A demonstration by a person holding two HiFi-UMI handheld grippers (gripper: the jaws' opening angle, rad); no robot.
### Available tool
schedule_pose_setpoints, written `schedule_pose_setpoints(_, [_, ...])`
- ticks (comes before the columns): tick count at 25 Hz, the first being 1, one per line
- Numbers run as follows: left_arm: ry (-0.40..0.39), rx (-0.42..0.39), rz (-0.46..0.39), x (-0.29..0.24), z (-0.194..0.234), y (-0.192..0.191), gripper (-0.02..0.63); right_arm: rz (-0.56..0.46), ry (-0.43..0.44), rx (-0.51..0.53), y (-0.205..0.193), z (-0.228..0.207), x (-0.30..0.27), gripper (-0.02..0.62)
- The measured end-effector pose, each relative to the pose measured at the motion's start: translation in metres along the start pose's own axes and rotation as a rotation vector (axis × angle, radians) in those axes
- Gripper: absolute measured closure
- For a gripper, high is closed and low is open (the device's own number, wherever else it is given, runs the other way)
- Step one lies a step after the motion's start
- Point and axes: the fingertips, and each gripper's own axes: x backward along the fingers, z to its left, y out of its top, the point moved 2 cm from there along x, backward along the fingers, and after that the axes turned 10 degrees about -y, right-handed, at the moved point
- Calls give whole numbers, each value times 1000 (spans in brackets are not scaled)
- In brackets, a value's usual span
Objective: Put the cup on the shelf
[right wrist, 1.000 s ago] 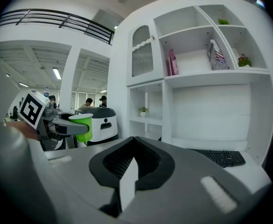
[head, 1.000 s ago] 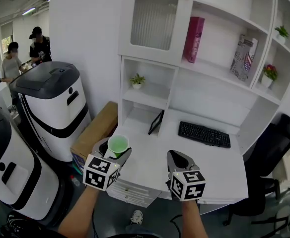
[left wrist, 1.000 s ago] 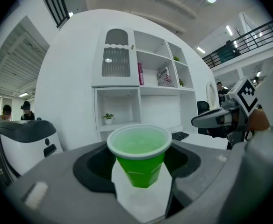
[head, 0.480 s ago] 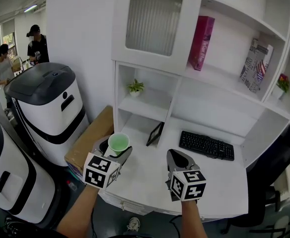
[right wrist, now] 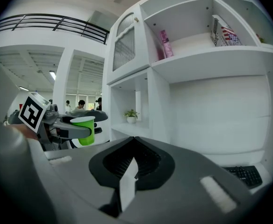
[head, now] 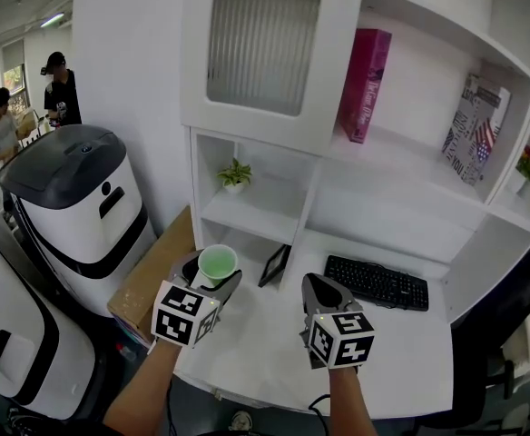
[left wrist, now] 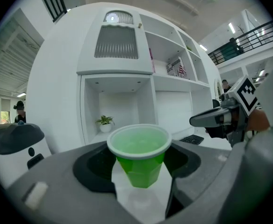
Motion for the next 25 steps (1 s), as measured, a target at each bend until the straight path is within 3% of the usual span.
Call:
schedule_pose_setpoints(14, [-1,-21,2,-49,25,20,293,-6,20,-19,10,-18,-49,572])
schedule_pose_setpoints(25, [-94,-70,-9,-70,39,36,293,12,-46,-23,7,-10,-57,572])
